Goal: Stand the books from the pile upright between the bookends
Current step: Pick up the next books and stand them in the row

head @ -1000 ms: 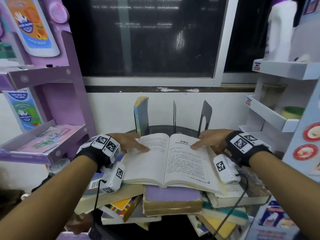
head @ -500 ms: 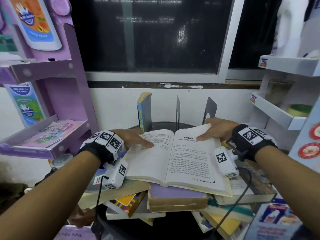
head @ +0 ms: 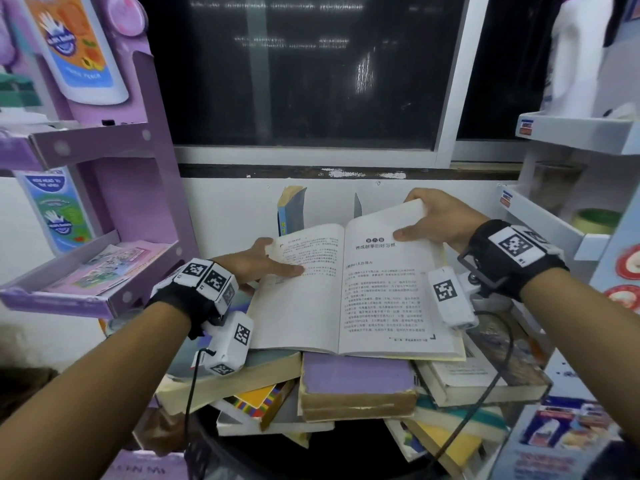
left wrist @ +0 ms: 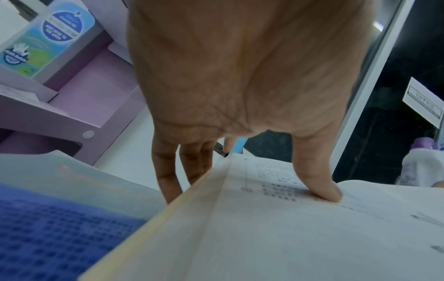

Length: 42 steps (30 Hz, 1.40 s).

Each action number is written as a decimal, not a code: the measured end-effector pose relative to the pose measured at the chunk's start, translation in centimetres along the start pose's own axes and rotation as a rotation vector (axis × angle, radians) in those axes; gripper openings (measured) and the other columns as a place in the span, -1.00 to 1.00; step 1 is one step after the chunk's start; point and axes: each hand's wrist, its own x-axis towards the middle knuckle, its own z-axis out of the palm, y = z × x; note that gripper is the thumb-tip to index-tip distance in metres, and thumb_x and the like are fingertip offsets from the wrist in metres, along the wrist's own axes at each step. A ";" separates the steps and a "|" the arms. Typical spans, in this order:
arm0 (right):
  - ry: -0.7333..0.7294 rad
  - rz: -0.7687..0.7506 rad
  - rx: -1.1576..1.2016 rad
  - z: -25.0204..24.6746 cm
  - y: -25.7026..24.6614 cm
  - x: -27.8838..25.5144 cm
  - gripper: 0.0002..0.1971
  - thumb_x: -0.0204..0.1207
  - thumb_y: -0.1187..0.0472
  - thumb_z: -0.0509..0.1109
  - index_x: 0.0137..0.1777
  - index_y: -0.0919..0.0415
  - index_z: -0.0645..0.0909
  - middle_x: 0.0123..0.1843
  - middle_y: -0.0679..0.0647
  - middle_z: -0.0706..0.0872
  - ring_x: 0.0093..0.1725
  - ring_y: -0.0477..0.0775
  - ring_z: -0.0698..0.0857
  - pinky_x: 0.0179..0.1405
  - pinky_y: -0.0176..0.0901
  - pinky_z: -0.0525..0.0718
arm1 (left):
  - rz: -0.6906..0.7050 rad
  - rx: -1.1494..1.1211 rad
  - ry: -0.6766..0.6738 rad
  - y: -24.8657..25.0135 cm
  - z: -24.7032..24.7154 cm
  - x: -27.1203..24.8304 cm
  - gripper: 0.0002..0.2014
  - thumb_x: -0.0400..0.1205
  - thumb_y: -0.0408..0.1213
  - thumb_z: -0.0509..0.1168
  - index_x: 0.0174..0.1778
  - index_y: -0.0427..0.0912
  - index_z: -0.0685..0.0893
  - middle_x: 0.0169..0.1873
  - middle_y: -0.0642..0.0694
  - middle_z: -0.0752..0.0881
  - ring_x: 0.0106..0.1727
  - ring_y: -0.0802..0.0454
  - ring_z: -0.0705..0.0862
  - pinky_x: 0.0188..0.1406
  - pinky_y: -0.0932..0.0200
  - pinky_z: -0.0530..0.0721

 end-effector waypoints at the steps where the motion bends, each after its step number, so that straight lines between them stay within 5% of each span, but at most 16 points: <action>1: 0.015 -0.014 0.005 -0.1 -0.3 -0.1 -0.64 0.32 0.31 0.65 0.01 0.17 0.55 0.08 0.19 0.72 0.07 0.23 0.73 0.08 0.15 0.75 | 0.017 -0.041 0.043 0.0 -0.3 0.0 0.14 0.23 0.12 0.60 0.62 0.10 0.02 0.25 -0.05 0.63 0.20 -0.09 0.67 0.23 -0.10 0.66; 4: 0.053 -0.032 0.053 -0.4 -1.0 -0.6 -0.64 0.30 0.32 0.66 -0.05 0.10 0.55 0.07 0.17 0.72 0.05 0.21 0.73 0.05 0.15 0.76 | 0.114 -0.168 0.139 0.4 -1.0 -0.5 0.04 0.38 -0.18 0.61 0.63 -0.05 0.04 0.26 -0.12 0.62 0.16 -0.11 0.68 0.13 -0.04 0.68; 8: 0.114 -0.073 0.062 -0.8 -2.3 -1.4 -0.61 0.30 0.32 0.66 0.03 0.15 0.54 0.04 0.10 0.70 0.06 0.20 0.73 0.04 0.18 0.76 | 0.281 -0.283 0.217 1.7 -1.5 -2.1 -0.23 0.47 -0.41 0.52 0.52 -0.13 0.24 0.13 -0.05 0.66 -0.04 0.13 0.69 -0.28 0.26 0.69; 12: 0.187 -0.119 0.074 -1.4 -3.6 -2.2 -0.61 0.29 0.30 0.66 -0.04 0.11 0.52 0.04 0.09 0.70 0.05 0.20 0.73 0.01 0.19 0.77 | 0.414 -0.329 0.299 2.9 -2.0 -3.6 -0.31 0.44 -0.39 0.54 0.38 -0.04 0.31 0.19 -0.07 0.69 0.11 -0.04 0.73 0.05 -0.06 0.76; 21: 0.287 -0.245 0.025 -0.7 -6.3 -4.6 -0.59 0.27 0.17 0.67 -0.01 0.10 0.52 -0.07 -0.09 0.64 0.04 0.13 0.68 -0.10 0.08 0.74 | 0.612 -0.311 0.377 4.7 -0.8 -6.5 -0.49 0.50 -0.41 0.48 0.19 0.03 0.35 0.13 -0.06 0.72 0.08 -0.06 0.77 0.00 -0.18 0.79; 26: 0.317 -0.253 0.012 0.2 -7.9 -5.7 -0.54 0.32 0.14 0.64 0.15 0.06 0.53 0.07 -0.07 0.63 0.09 0.04 0.64 -0.08 -0.06 0.72 | 0.654 -0.273 0.351 6.1 0.3 -7.8 -0.57 0.60 -0.36 0.40 0.26 -0.02 0.34 0.16 -0.04 0.69 0.06 0.00 0.76 -0.09 -0.03 0.82; 31: 0.245 -0.257 0.109 1.1 -9.2 -6.5 -0.57 0.44 0.13 0.57 0.24 0.04 0.48 0.04 -0.05 0.67 -0.11 -0.09 0.73 -0.45 -0.38 0.69 | 0.678 -0.272 0.320 6.7 1.0 -8.8 -0.62 0.65 -0.28 0.34 0.33 0.01 0.37 0.20 -0.03 0.68 0.09 0.01 0.75 -0.03 -0.06 0.81; 42: 0.127 -0.278 0.310 2.8 -9.9 -6.6 -0.63 0.56 0.02 0.45 0.31 0.07 0.54 -0.01 0.05 0.75 -0.10 0.02 0.82 -0.22 -0.08 0.84 | 0.735 -0.360 0.206 7.1 1.6 -10.1 -0.69 0.70 -0.05 0.24 0.36 0.05 0.49 0.05 -0.04 0.78 -0.09 0.04 0.81 -0.34 0.24 0.71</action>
